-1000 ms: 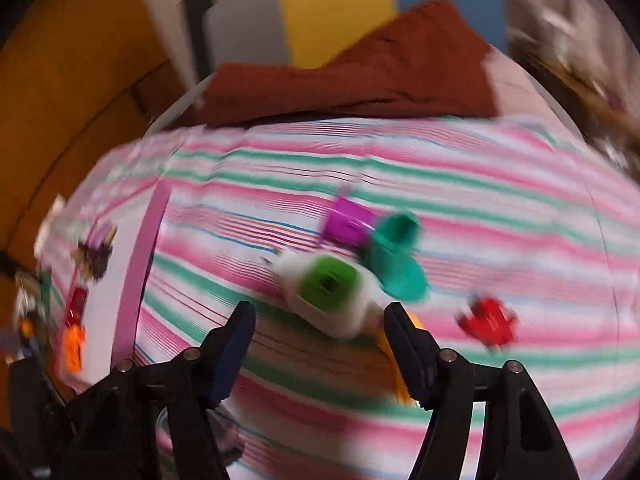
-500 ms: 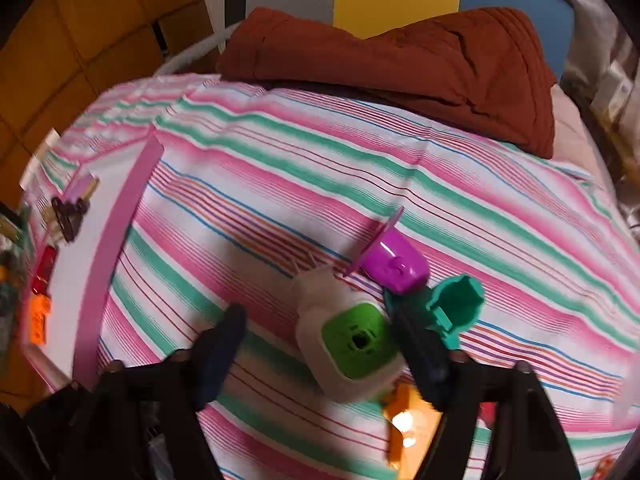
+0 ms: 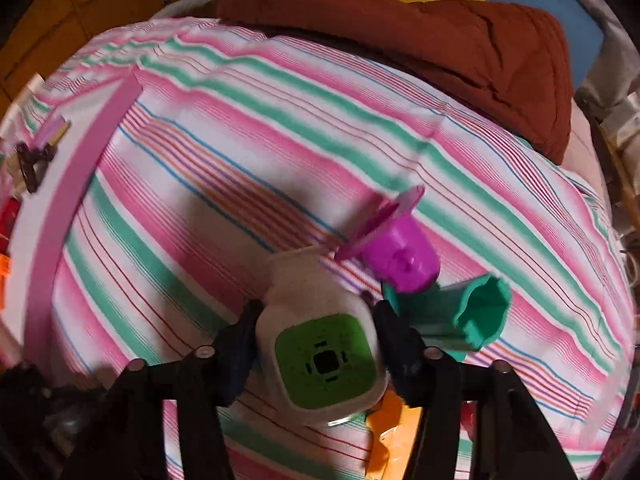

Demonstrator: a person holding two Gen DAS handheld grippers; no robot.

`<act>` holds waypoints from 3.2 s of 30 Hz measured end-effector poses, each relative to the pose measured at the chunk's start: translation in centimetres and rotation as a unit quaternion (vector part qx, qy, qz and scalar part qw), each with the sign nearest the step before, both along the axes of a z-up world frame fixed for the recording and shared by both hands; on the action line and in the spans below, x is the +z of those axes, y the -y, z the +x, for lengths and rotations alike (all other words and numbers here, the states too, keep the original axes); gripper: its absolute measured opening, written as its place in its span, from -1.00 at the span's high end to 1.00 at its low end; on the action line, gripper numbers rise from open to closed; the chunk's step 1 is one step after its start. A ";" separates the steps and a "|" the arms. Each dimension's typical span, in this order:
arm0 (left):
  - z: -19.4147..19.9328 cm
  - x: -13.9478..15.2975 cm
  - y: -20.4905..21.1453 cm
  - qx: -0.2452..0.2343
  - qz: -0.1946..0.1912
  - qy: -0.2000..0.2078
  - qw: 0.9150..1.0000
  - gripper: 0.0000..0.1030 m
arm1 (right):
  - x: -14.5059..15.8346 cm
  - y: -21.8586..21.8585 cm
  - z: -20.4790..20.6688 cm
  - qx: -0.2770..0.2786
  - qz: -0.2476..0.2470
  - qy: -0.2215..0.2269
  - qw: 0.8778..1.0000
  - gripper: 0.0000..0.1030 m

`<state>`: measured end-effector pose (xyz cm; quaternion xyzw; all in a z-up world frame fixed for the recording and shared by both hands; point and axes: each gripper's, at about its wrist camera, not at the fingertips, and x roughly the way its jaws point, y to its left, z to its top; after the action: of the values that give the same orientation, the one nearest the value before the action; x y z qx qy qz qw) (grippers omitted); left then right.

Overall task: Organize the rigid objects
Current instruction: 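Grasp the white-green plug device with right tool while left tool holds the clear cylinder, then carry the clear cylinder into the tray and open the left tool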

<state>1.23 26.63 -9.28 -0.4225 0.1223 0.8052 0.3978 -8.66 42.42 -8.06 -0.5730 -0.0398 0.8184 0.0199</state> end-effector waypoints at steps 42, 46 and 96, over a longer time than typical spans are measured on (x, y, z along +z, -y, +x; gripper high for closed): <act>-0.3 7.1 7.2 0.082 0.019 -0.016 0.996 -0.40 | -1.0 2.1 7.1 -0.002 -0.021 -0.064 0.998 -0.01; -2.3 7.7 10.2 0.116 0.026 -0.003 0.993 -0.40 | -0.9 2.2 7.1 -0.001 -0.019 -0.064 0.998 -0.01; -16.9 11.0 16.6 0.268 -0.019 -0.067 0.961 -0.61 | -1.1 2.8 6.2 0.023 0.014 -0.070 0.997 -0.01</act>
<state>-15.71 9.99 1.73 -0.3924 0.0460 0.9062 0.1508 -2.45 39.59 -9.20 -0.5127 -0.0635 0.8561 0.0117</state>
